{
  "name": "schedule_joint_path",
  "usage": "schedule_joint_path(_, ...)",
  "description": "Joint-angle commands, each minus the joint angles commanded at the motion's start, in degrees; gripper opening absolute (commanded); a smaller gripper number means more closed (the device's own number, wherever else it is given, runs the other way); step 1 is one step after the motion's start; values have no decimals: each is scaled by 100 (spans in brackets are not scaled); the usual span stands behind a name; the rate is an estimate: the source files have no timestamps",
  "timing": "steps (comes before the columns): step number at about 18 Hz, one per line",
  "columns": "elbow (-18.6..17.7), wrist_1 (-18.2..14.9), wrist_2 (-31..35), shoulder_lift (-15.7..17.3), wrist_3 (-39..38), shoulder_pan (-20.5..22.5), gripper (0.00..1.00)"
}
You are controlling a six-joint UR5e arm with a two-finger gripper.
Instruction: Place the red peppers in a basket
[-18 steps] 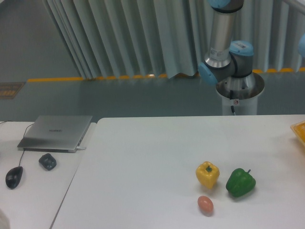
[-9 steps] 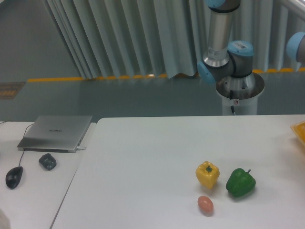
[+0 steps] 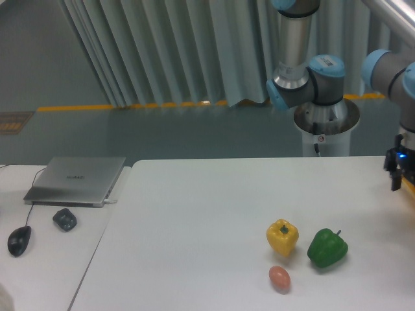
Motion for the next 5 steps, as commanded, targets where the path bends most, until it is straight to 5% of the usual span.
schedule_joint_path(5, -18, 18, 0, -35, -185, -124, 100)
